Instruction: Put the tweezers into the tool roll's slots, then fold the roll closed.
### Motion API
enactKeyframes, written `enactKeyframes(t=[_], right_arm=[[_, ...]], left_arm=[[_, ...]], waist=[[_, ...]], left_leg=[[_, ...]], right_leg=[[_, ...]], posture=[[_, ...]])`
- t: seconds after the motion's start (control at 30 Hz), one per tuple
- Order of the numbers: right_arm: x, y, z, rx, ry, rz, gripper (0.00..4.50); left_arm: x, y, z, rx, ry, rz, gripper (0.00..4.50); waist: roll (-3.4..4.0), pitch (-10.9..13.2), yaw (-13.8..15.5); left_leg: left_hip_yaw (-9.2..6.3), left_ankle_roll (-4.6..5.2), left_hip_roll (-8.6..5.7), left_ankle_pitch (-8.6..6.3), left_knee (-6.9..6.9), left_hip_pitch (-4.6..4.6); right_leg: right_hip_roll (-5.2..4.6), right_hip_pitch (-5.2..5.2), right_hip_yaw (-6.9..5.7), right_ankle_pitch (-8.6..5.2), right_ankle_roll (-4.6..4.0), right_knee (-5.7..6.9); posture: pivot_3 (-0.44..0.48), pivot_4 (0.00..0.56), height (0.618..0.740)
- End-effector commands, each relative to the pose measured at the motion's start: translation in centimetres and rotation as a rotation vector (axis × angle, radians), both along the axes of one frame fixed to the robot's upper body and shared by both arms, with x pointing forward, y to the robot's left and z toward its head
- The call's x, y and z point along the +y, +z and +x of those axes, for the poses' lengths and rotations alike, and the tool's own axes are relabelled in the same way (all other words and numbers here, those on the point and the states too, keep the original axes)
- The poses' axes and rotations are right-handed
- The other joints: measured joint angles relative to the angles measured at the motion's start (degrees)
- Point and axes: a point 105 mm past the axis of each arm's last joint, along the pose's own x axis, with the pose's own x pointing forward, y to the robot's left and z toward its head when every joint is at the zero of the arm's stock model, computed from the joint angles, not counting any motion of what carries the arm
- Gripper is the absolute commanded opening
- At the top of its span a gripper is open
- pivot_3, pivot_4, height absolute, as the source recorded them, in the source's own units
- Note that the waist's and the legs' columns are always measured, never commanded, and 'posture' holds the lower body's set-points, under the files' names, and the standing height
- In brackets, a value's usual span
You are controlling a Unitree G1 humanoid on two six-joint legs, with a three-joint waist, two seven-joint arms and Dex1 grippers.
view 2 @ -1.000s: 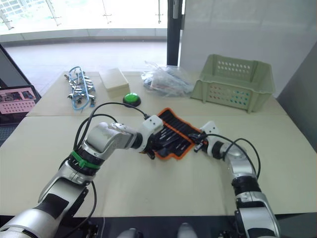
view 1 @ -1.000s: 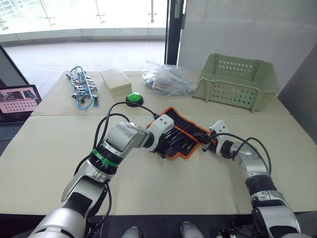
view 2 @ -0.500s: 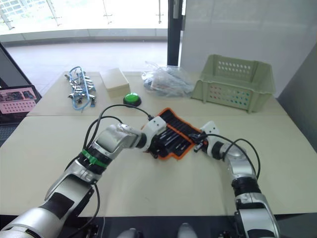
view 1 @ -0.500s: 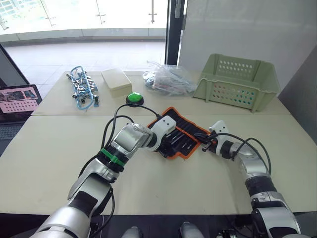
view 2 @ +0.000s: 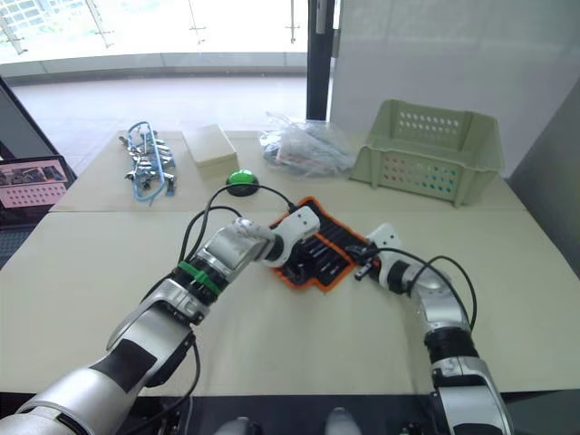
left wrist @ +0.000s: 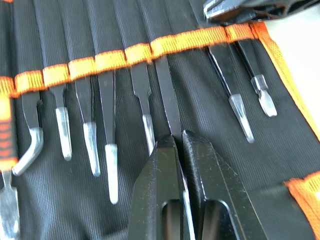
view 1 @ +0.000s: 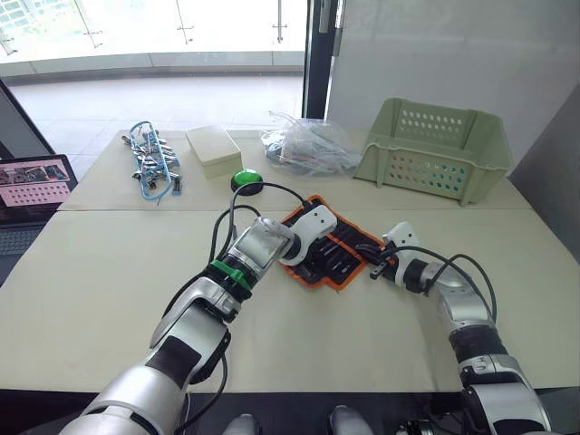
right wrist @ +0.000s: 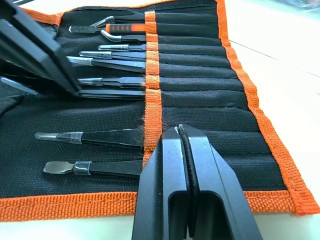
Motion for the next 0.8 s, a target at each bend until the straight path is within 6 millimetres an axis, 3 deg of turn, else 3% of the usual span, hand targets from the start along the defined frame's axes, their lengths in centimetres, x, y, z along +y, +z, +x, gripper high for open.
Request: enactKeyframes(t=[0.03, 0.23, 0.4, 0.63, 0.8], right_arm=[[1.2, -1.2, -0.5, 0.032, 0.037, -0.003, 0.0], [1.3, -1.3, -0.5, 0.031, 0.035, -0.007, 0.0], [1.2, -1.1, -0.6, 0.02, 0.03, 0.009, 0.0], [1.4, -1.2, -0.3, 0.019, 0.024, 0.013, 0.0], [1.6, -1.2, -0.2, 0.015, 0.032, 0.013, 0.0]], left_arm=[[-0.9, 1.0, 0.9, -0.075, -0.048, -0.007, 0.02], [-2.0, 0.9, 1.1, -0.095, -0.094, -0.018, 0.02], [-1.3, 0.5, 1.3, -0.103, -0.097, 0.027, 0.02], [0.8, 2.9, 0.7, -0.009, -0.049, -0.1, 2.34], [5.7, 4.4, -0.7, 0.012, 0.012, -0.179, 4.03]], waist=[[-0.01, 0.0, 0.0], [-0.01, 0.0, -0.1], [-0.01, 0.0, -0.1], [-0.01, 0.0, -0.6], [0.01, 0.0, -1.2]], left_leg=[[0.0, 0.0, 0.0, 0.0, 0.01, 0.01], [0.0, 0.01, -0.01, 0.0, 0.04, 0.02], [0.0, 0.03, -0.02, -0.02, 0.2, 0.02], [-0.01, 0.13, 0.0, -0.08, 0.37, 0.0], [-0.03, 0.14, 0.02, -0.08, 0.37, 0.03]], right_leg=[[0.0, 0.01, 0.0, 0.0, 0.0, 0.01], [0.0, 0.01, -0.01, 0.0, 0.0, 0.06], [0.0, 0.01, 0.0, -0.01, 0.02, 0.31], [0.03, -0.04, 0.0, -0.04, 0.06, 0.51], [0.05, -0.08, 0.01, -0.04, 0.06, 0.74]], posture=[[0.0, 0.15, 0.74], [0.0, 0.15, 0.74], [0.0, 0.15, 0.74], [0.0, 0.15, 0.74], [0.0, 0.15, 0.74]])
